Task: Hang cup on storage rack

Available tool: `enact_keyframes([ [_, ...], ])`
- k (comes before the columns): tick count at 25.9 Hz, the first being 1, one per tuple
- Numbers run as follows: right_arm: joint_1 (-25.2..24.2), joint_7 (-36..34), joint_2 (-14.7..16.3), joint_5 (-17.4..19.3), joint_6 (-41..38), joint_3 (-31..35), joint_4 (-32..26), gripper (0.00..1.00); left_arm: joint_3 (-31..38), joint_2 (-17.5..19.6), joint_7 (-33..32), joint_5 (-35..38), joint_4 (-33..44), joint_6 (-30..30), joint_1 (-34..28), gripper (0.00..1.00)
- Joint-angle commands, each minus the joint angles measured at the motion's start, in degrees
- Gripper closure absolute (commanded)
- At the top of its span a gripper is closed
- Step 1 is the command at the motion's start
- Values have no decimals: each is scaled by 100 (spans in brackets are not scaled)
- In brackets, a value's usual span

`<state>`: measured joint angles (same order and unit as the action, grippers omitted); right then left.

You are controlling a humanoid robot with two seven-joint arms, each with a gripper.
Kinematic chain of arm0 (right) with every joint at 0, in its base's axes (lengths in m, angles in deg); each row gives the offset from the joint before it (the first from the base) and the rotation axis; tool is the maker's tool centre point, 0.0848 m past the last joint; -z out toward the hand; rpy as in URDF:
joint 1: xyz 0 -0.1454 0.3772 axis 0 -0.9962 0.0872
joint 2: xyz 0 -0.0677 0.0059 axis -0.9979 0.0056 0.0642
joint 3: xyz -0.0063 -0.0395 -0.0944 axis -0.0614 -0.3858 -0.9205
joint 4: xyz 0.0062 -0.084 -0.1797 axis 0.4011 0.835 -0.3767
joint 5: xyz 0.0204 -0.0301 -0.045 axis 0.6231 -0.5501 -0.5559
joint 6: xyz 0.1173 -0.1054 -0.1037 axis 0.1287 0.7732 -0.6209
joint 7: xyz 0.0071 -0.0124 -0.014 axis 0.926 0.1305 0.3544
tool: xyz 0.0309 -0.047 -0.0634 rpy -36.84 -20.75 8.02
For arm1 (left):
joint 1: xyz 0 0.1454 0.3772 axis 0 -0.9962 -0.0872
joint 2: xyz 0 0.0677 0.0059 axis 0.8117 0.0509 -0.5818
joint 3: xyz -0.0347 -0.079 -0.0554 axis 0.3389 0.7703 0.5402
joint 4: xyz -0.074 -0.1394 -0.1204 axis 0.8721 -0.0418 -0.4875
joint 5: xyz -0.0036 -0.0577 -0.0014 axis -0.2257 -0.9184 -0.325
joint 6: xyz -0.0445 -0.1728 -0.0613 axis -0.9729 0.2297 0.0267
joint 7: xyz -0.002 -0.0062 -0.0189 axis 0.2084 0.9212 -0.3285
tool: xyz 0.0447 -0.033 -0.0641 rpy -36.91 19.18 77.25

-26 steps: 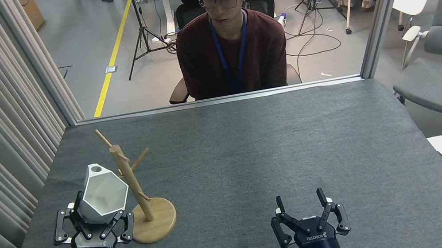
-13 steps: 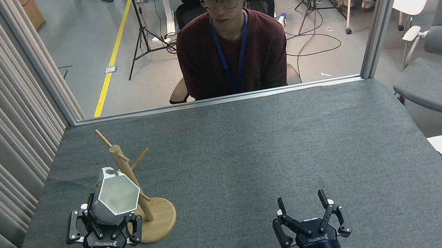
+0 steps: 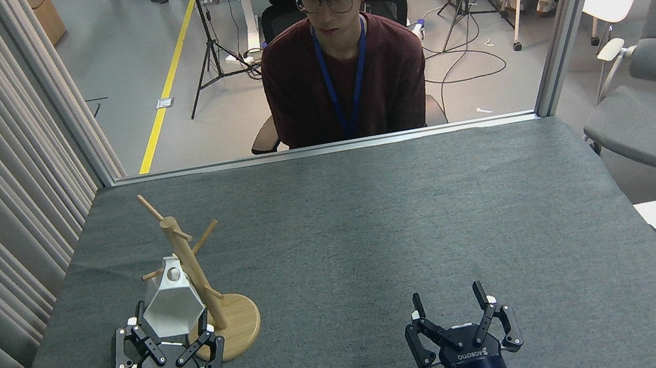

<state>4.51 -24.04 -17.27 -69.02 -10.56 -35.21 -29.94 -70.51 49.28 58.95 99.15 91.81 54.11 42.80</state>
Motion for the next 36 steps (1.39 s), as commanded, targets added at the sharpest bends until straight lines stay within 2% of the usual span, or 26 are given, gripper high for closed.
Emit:
enact_keyframes([
  [1,7,3,1,5,0,2,0,2,10,-55,-2,-24,-65,11,-56,1],
  [4,7,3,1,5,0,2,0,2,45,-46,-11,-287,-109,28,-311,1],
  [8,-20,3,36,5,-62,37,-114,2,63,24,-46,-1166,-3,-113,-627,1],
  [12,-292,3,291,23,-80,177,-413,2,72,86,-240,-2555,691,-947,-1110,1],
  [15,-573,3,370,84,-203,458,-659,2,28,121,-363,-3179,1227,-1343,-1365,1],
  [18,-846,3,405,278,-545,819,-844,2,-25,121,-372,-3293,1526,-1431,-1471,1],
  [22,-1101,3,493,418,-888,1144,-1063,2,-482,138,-372,-3504,1640,-1405,-1497,1],
  [28,-1162,3,510,418,-1178,1522,-1081,2,-860,191,-372,-3513,1737,-1431,-1638,1],
  [36,-1154,3,528,410,-1161,1540,-1055,2,-992,200,-380,-3504,1693,-1440,-1682,1],
])
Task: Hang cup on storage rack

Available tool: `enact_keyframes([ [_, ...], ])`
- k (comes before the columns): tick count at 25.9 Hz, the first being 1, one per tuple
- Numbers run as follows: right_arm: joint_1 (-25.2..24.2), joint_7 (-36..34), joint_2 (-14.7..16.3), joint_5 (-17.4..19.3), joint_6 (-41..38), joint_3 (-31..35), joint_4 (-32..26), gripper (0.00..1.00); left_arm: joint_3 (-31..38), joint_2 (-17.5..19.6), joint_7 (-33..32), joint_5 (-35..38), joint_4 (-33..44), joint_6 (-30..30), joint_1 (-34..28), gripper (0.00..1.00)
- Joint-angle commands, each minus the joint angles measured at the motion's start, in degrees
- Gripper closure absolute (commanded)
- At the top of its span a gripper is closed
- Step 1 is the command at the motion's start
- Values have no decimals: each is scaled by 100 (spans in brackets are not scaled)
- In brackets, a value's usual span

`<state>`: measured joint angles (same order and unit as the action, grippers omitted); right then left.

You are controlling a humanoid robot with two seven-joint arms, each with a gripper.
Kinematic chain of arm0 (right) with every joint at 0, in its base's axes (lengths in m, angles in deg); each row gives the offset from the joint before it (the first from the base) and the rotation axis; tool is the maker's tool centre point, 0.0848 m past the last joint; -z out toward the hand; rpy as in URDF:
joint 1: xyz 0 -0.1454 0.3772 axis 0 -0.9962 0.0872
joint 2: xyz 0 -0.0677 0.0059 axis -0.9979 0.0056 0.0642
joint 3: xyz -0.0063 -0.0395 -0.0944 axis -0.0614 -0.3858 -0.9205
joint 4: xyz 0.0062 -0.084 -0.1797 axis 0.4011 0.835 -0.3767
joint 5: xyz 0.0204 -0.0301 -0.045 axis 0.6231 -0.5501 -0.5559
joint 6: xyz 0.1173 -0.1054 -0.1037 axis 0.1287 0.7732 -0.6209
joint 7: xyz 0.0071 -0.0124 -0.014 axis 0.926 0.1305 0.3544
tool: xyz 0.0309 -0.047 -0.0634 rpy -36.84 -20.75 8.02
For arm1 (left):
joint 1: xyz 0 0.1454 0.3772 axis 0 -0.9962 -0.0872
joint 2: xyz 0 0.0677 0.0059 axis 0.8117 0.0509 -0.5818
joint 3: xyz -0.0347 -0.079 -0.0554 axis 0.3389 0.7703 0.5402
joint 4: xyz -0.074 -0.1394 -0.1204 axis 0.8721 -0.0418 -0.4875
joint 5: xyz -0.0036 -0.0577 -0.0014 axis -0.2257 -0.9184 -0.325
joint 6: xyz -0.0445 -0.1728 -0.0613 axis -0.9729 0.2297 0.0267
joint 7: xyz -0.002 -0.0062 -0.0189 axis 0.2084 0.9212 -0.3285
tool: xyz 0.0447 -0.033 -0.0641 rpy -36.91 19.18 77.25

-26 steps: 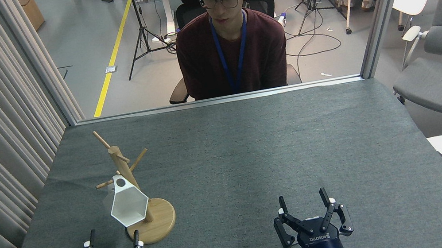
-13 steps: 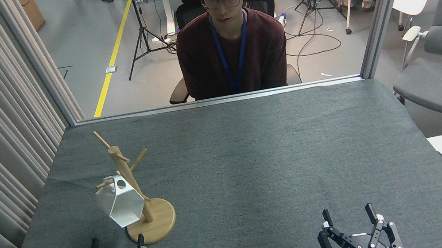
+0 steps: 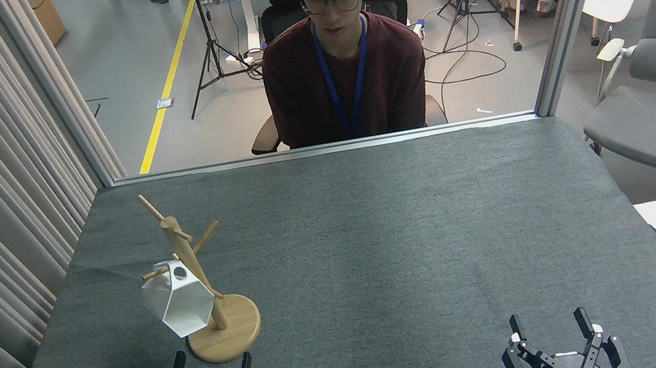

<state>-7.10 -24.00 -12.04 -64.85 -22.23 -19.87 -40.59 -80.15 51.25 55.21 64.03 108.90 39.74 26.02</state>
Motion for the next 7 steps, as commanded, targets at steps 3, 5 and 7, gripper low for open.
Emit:
enact_keyframes([
  [3,7,-2,32,-7,15,6,28,2,-28,3,-7,8,-17,-3,-4,1],
  [5,7,-2,32,-7,24,15,28,2,-37,3,-7,16,-8,-3,-4,1],
  [7,7,-28,32,-16,41,6,28,2,-37,3,2,16,-8,-3,-4,1],
])
